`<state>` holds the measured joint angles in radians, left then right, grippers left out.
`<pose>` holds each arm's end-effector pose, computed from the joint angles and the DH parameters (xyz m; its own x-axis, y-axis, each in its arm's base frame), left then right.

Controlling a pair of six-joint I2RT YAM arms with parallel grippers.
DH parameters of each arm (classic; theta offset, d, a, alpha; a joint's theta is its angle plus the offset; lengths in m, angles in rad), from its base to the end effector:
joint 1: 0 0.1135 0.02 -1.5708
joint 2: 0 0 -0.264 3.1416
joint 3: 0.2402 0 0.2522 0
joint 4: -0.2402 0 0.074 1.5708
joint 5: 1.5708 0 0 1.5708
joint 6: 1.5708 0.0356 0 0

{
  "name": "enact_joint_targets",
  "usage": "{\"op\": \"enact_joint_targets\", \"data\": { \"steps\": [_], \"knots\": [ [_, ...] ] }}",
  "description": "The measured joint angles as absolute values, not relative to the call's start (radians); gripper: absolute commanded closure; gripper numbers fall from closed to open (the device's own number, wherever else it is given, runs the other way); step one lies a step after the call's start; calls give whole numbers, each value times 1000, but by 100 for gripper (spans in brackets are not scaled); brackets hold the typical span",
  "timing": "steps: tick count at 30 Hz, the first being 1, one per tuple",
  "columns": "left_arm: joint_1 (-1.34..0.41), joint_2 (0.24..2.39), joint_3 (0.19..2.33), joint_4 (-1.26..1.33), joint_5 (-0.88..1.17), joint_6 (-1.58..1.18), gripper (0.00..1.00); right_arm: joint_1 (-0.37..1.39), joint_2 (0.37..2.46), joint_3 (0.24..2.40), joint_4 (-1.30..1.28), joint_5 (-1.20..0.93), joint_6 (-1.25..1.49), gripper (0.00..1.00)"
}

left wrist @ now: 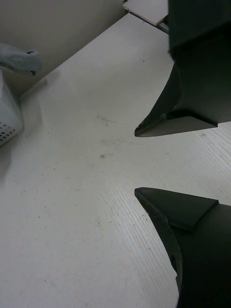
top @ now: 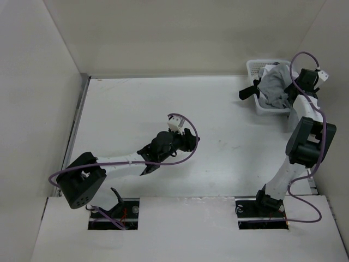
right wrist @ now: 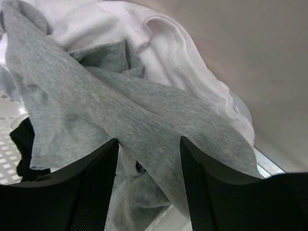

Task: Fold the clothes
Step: Grab the tank top from the pile, then move the tank top to the center of the board

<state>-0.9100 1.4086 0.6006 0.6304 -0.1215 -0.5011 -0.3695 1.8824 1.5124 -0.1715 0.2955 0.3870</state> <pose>0.1861 -0.2323 0.2191 -0.4364 -0.2156 -0.8735 0.5710 0.6839 -0.4541 0.4099 -0.1699 0.2764 -0.2269 0.4750 -0.8502 0.7169 0.6724 0.1844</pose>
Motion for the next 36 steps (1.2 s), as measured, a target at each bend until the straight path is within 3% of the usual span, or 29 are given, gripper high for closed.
{"op": "enact_joint_targets", "data": {
  "steps": [3,7,10,19,26,32,34,36],
  "knots": [
    [-910,1409,593,641,-120,-501,55,-372,1899,1521,-173,301,381,37],
    [-910,1409,587,641,-120,-501,55,-374,1912,1548,-174,306,365,72],
    [-910,1409,587,645,-120,-501,55,-374,1912,1565,-167,313,358,85],
    [-910,1409,587,648,-119,-502,55,-358,1840,1510,-118,364,353,96],
    [-890,1406,580,656,-118,-518,56,-180,1499,1430,-81,369,331,96],
    [-778,1318,533,638,-120,-594,56,275,1175,1359,-29,364,303,94],
    [-711,1236,511,616,-121,-633,54,457,1113,1296,-9,384,302,88],
    [-642,1131,489,589,-126,-667,52,624,1079,1205,12,418,311,70]
  ]
}}
